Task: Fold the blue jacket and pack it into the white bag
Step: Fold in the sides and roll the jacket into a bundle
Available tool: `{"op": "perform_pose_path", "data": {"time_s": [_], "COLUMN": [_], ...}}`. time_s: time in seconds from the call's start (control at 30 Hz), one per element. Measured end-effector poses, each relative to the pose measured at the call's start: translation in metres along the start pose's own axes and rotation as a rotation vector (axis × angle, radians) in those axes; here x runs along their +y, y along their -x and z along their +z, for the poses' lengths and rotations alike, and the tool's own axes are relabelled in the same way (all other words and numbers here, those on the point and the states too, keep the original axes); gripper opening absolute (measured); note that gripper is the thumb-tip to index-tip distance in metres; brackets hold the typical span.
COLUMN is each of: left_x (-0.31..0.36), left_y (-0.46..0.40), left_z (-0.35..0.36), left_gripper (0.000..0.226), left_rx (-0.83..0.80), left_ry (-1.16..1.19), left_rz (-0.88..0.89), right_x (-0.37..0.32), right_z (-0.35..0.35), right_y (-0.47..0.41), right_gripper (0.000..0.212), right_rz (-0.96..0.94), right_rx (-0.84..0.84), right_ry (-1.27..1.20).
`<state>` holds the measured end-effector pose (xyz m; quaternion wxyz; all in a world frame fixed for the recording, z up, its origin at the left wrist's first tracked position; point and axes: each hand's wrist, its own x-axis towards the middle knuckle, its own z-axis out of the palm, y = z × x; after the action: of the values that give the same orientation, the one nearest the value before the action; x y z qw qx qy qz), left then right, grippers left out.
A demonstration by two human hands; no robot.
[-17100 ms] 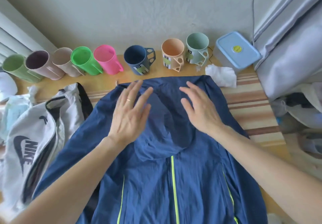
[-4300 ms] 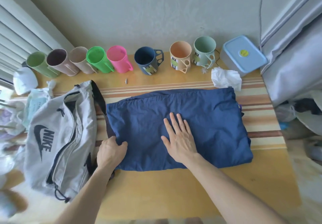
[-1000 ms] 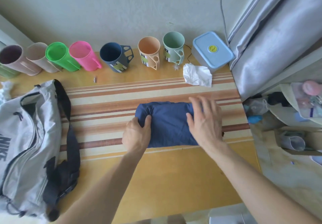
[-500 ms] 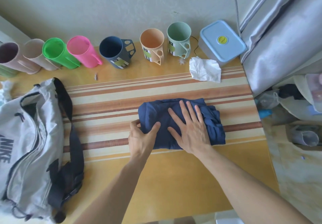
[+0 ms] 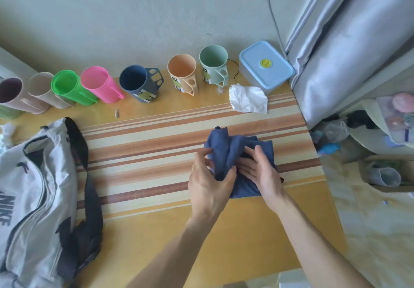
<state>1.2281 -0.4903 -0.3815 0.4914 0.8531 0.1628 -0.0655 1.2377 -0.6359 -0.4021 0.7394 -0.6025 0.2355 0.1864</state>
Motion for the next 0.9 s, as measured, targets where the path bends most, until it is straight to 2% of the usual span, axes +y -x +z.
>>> {"op": "perform_pose_path", "data": {"time_s": [0.03, 0.07, 0.17, 0.23, 0.3, 0.33, 0.37, 0.4, 0.47, 0.53, 0.6, 0.67, 0.73, 0.8, 0.9], "left_x": [0.004, 0.006, 0.002, -0.003, -0.015, -0.022, -0.031, -0.037, -0.042, -0.048, -0.048, -0.045, -0.042, -0.033, -0.016], "left_y": [0.004, 0.007, 0.009, 0.008, 0.005, 0.004, 0.002, 0.002, 0.003, 0.000, -0.003, -0.004, -0.004, -0.001, 0.004], "left_z": [0.009, 0.019, 0.045, 0.053, 0.056, 0.057, 0.057, 0.056, 0.056, 0.063, 0.072, 0.078, 0.079, 0.075, 0.060], "left_gripper": [0.055, 0.049, 0.025, 0.020, 0.024, 0.027, 0.029, 0.035, 0.049, 0.054, 0.054, 0.050, 0.044, 0.043, 0.045], "left_rx": [-0.088, -0.207, -0.571, -0.689, -0.590, -0.468, -0.346, -0.273, -0.310, -0.395, -0.395, -0.344, -0.314, -0.377, -0.478], "left_ry": [0.017, 0.033, -0.122, -0.203, -0.299, -0.377, -0.459, -0.533, -0.628, -0.688, -0.674, -0.526, -0.275, -0.045, 0.127], "left_rz": [0.053, 0.100, 0.317, 0.487, 0.713, 0.795, 0.804, 0.726, 0.528, 0.462, 0.429, 0.362, 0.248, 0.048, -0.147], "right_x": [-0.006, -0.008, 0.007, 0.023, 0.031, 0.036, 0.044, 0.052, 0.066, 0.073, 0.079, 0.084, 0.084, 0.078, 0.062], "right_z": [-0.010, -0.018, -0.047, -0.060, -0.067, -0.070, -0.074, -0.077, -0.086, -0.091, -0.093, -0.093, -0.093, -0.093, -0.086], "right_y": [0.002, 0.006, 0.012, 0.012, 0.011, 0.009, 0.005, 0.002, -0.005, -0.012, -0.018, -0.021, -0.021, -0.018, -0.001], "right_gripper": [0.033, 0.030, 0.064, 0.064, 0.054, 0.052, 0.053, 0.054, 0.056, 0.056, 0.055, 0.054, 0.054, 0.054, 0.051], "right_rz": [-0.024, -0.077, -0.300, -0.547, -0.692, -0.686, -0.636, -0.579, -0.484, -0.425, -0.421, -0.421, -0.419, -0.400, -0.379], "right_rx": [0.012, 0.054, 0.376, 0.485, 0.360, 0.286, 0.231, 0.202, 0.192, 0.204, 0.224, 0.239, 0.225, 0.192, 0.110], "right_ry": [-0.024, 0.085, 0.729, 1.125, 1.277, 1.317, 1.360, 1.407, 1.446, 1.433, 1.417, 1.402, 1.383, 1.331, 1.179]}}
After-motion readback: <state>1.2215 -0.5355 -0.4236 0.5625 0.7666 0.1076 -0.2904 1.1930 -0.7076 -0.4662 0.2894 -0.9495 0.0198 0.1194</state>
